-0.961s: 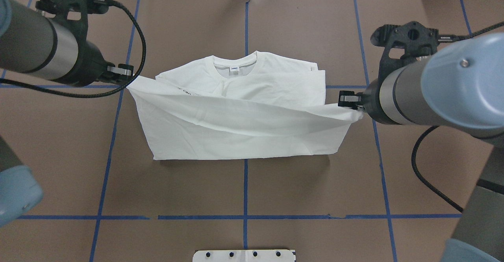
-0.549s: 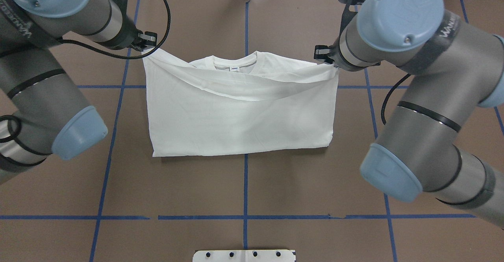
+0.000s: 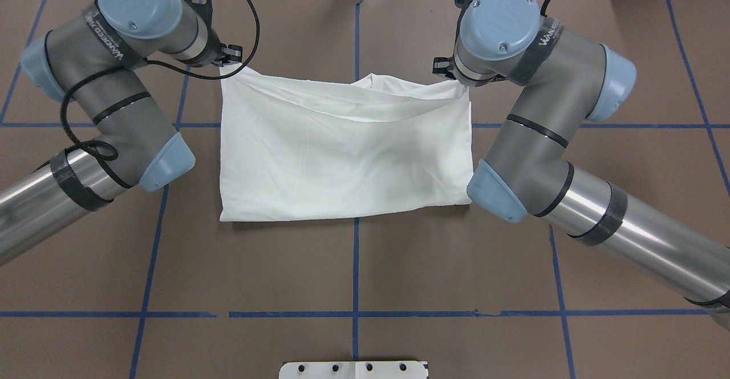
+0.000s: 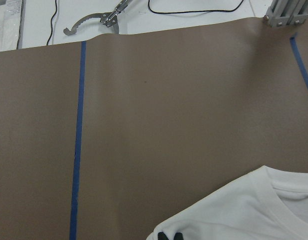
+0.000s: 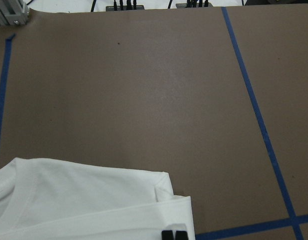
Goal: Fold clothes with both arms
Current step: 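Release the hem and raise both grippers above the folded shirt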
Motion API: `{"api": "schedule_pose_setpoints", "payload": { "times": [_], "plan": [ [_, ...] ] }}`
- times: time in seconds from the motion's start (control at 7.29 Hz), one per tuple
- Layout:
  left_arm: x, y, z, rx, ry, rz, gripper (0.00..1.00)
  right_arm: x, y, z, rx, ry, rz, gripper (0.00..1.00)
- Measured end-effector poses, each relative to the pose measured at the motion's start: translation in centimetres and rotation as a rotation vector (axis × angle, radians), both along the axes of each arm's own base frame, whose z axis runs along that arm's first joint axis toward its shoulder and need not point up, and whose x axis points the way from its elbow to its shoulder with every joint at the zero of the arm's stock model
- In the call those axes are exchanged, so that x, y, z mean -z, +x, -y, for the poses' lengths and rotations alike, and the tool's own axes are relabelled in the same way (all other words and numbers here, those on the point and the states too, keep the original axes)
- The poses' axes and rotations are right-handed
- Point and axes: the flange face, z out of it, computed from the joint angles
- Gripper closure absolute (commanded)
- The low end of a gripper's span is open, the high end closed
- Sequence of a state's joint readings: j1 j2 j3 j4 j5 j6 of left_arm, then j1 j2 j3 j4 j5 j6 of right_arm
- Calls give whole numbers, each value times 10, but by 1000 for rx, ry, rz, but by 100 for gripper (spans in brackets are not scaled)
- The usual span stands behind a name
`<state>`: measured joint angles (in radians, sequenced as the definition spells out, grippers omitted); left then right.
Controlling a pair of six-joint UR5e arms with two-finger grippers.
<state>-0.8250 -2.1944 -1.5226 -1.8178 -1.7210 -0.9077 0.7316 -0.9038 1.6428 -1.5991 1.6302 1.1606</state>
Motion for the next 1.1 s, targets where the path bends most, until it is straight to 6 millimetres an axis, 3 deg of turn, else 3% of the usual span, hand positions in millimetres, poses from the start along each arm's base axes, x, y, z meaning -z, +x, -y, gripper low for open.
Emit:
{"api": "schedule_pose_setpoints", "payload": {
  "times": [0.27, 0.55, 0.69, 0.82, 1.1],
  "plan": [
    [-37, 28, 6, -23, -5, 6, 100, -28, -22, 15, 6, -16, -21, 100],
    [-48, 55, -7, -61, -6, 7, 100, -45, -33, 21, 11, -38, -47, 100],
    [-50, 61, -12, -71, -2, 2, 77, -45, -36, 22, 12, -40, -48, 55],
    [-51, 63, -14, -76, 1, 0, 1, -43, -38, 22, 14, -39, -46, 1],
    [-49, 58, -20, -105, 40, -4, 0, -34, -38, 21, 24, -28, -35, 0]
  ]
}}
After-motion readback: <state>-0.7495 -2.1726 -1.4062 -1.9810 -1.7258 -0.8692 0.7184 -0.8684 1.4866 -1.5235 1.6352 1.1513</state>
